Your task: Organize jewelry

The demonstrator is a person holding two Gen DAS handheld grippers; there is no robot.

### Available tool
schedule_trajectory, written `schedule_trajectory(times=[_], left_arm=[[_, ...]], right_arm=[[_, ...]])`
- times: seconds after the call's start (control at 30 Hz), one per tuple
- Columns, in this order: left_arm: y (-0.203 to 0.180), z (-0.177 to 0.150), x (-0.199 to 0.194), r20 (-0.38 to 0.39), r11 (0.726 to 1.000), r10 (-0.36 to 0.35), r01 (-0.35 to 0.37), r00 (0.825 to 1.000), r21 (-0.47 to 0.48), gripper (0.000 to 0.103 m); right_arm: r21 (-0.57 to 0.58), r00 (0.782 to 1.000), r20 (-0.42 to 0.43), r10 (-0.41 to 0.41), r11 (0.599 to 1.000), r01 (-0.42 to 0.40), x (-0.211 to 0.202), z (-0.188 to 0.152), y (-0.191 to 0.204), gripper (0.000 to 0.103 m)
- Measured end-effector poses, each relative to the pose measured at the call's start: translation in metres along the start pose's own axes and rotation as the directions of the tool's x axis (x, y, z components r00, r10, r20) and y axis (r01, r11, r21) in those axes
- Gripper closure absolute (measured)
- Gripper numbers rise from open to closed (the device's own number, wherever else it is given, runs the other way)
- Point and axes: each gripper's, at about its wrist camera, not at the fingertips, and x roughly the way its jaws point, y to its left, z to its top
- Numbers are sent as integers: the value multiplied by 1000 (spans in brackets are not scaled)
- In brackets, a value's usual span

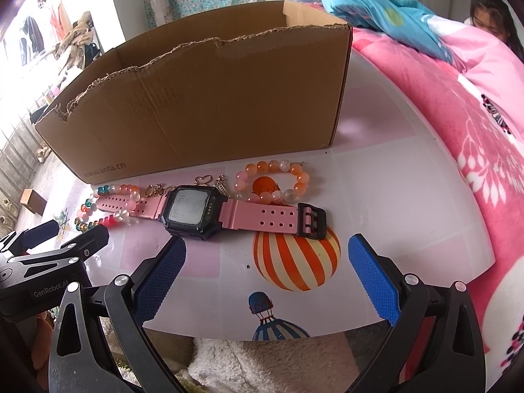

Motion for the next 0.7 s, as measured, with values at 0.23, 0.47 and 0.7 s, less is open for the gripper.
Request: schedule_trajectory(times=[0.23,0.47,0.7], left_arm=[[5,-3,2,-1,1000,3,-3,1000,-1,6],[6,-7,0,4,1000,9,-9,1000,-6,6],[7,-9,-1,3,1000,12,-12,1000,-4,6]], right_arm=[[5,1000,-2,-4,1000,4,2,0,0,7],[-5,1000,5,1,1000,-1,1,2,3,7],[0,1000,1,4,1000,-4,1,0,2,7]])
